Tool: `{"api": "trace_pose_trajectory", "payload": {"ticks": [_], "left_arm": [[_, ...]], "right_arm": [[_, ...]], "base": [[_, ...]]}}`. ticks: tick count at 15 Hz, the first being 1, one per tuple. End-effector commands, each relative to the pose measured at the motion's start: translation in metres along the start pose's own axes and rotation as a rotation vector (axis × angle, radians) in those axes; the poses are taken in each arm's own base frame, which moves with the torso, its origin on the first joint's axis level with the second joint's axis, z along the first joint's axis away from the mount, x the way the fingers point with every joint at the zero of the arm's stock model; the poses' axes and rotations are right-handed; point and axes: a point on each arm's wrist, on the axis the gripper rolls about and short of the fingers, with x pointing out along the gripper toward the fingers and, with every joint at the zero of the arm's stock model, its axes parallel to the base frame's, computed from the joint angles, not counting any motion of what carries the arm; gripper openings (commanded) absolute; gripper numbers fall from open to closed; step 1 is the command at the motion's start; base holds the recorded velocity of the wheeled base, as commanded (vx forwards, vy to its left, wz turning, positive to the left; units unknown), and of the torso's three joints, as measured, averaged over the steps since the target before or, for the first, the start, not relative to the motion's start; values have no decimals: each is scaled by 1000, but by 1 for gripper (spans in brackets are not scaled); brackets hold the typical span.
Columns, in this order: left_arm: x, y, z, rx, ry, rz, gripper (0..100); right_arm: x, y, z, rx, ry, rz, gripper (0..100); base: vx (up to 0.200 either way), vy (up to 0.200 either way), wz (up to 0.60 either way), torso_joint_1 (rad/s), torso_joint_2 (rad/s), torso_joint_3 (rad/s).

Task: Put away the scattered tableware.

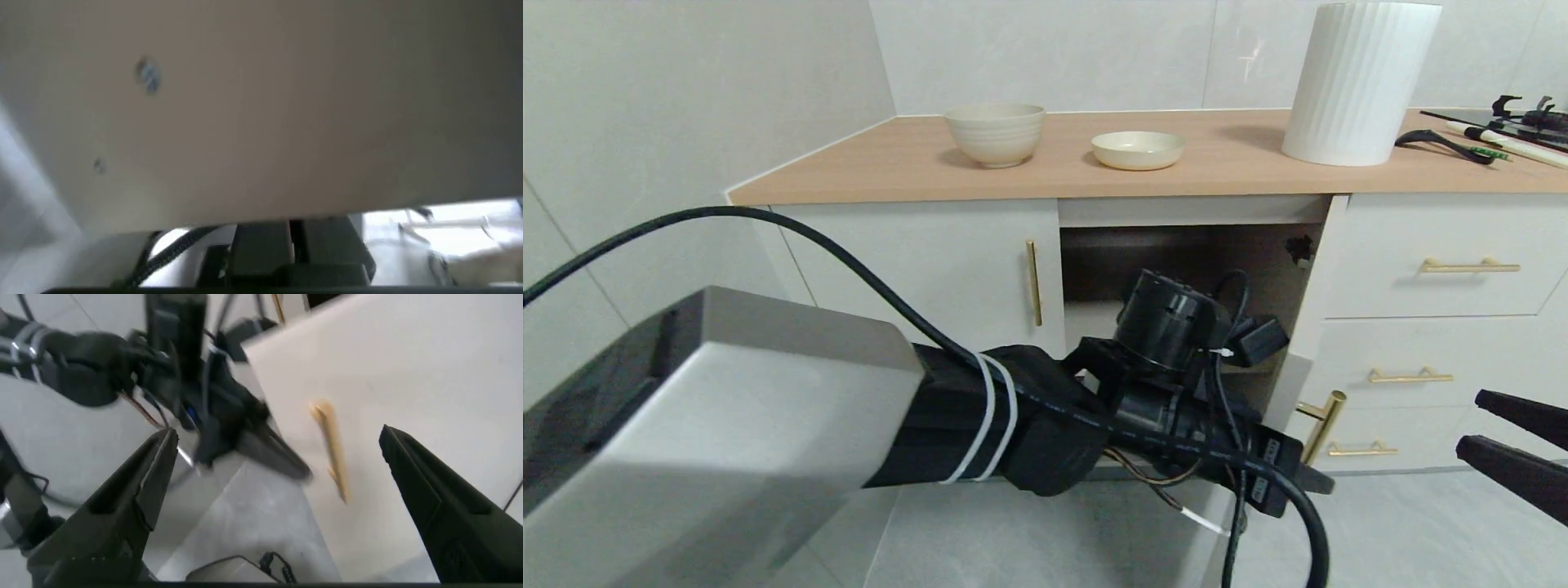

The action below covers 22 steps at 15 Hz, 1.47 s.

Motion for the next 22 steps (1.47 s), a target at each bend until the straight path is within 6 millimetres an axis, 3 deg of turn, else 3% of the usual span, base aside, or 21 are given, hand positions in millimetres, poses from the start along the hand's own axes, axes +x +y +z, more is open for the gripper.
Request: {"api": "trace_pose_trajectory", "payload": {"ticks": [1, 5, 7, 10, 11, 14, 18, 19, 22], "left_arm": [[25, -9, -3, 42, -7, -12, 0], [51, -73, 11, 18, 25, -144, 0], [55, -99, 18, 27, 33, -218, 0], [58, -112, 25, 15, 21, -263, 0], [68, -129, 23, 16, 31, -319, 0], [70, -141, 22, 7, -47, -177, 0], [8, -114, 56, -23, -237, 130, 0], [-7, -108, 59, -25, -248, 157, 0], [-83, -74, 52, -42, -263, 328, 0]], "right_arm": [[-1, 0, 3, -1, -15, -1, 100], [-15, 8, 22, 22, -102, 84, 100], [-14, 9, 23, 34, -99, 98, 100], [-15, 9, 22, 36, -95, 107, 100], [-16, 9, 23, 55, -105, 113, 100], [-21, 11, 25, 59, -120, 139, 100], [-14, 12, 32, 59, -113, 145, 100], [-9, 12, 33, 60, -104, 144, 100], [27, 9, 35, 69, -12, 125, 100]], "base": [[0, 0, 0, 0, 0, 0], [0, 0, 0, 0, 0, 0], [0, 0, 0, 0, 0, 0], [0, 0, 0, 0, 0, 0], [0, 0, 0, 0, 0, 0], [0, 0, 0, 0, 0, 0], [0, 0, 0, 0, 0, 0], [0, 0, 0, 0, 0, 0], [0, 0, 0, 0, 0, 0]]}}
